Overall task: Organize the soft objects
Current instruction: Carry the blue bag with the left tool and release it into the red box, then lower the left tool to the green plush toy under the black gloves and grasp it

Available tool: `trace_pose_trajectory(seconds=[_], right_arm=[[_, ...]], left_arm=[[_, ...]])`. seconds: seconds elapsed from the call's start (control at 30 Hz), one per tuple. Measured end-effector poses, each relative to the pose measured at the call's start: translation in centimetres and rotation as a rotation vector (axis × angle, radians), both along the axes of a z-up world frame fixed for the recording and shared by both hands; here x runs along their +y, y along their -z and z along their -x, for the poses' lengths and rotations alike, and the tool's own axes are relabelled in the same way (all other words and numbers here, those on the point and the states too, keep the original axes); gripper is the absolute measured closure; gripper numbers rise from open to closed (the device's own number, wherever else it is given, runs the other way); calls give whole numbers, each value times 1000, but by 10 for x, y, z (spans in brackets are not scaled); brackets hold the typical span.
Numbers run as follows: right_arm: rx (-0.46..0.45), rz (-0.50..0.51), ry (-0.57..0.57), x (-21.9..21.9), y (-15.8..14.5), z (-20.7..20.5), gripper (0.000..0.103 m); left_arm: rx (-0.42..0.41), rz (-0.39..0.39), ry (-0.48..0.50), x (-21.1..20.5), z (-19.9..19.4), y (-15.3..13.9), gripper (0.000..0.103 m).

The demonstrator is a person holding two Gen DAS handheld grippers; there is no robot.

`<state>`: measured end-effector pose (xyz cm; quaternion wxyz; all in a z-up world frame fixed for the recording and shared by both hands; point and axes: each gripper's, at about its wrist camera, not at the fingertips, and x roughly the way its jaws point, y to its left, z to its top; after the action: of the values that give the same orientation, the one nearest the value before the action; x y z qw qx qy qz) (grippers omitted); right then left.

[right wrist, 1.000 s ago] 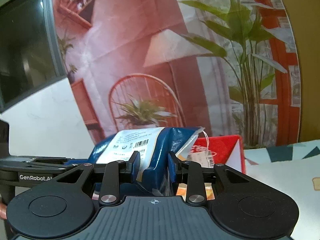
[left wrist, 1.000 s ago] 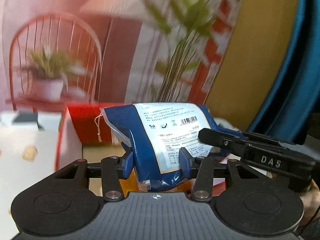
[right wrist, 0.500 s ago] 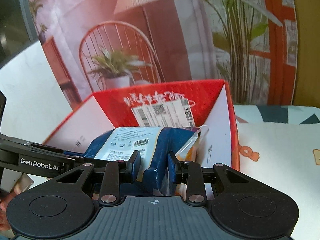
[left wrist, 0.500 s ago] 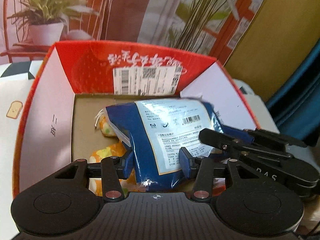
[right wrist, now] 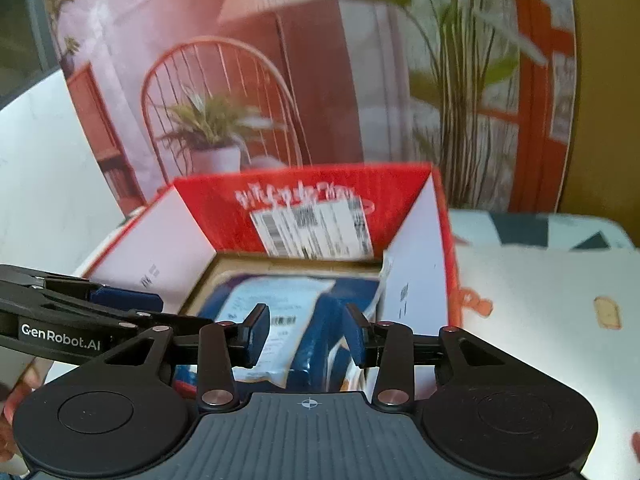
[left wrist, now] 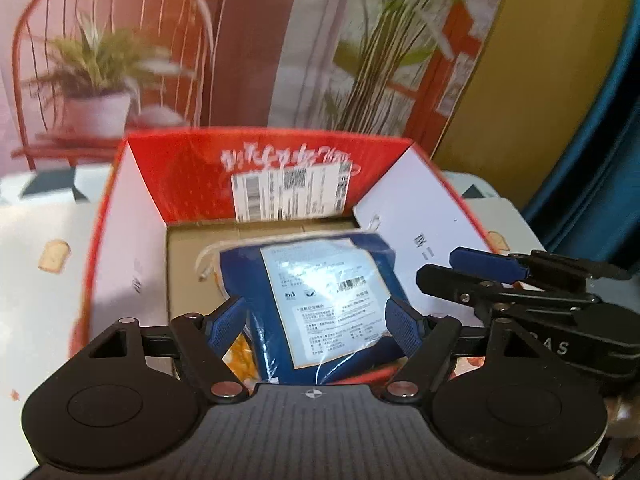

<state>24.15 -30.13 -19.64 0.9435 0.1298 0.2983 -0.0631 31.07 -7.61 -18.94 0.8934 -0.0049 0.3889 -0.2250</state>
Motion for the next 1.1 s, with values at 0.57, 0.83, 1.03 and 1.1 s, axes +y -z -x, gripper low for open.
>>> trace_pose_trajectory(seconds=[0.57, 0.83, 1.03, 1.1], right_arm=[[-109, -25, -46, 64, -1, 106, 64], [-87, -42, -45, 94, 26, 145, 64], [-64, -69, -67, 108, 40, 166, 64], [-51, -65, -78, 113, 42, 168, 64]], left_arm=[[-125, 9, 35, 52, 125, -5, 25], [-77, 69, -17, 74, 161, 27, 27], [-31, 113, -45, 82, 192, 51, 34], [-4, 147, -57, 88, 196, 57, 42]])
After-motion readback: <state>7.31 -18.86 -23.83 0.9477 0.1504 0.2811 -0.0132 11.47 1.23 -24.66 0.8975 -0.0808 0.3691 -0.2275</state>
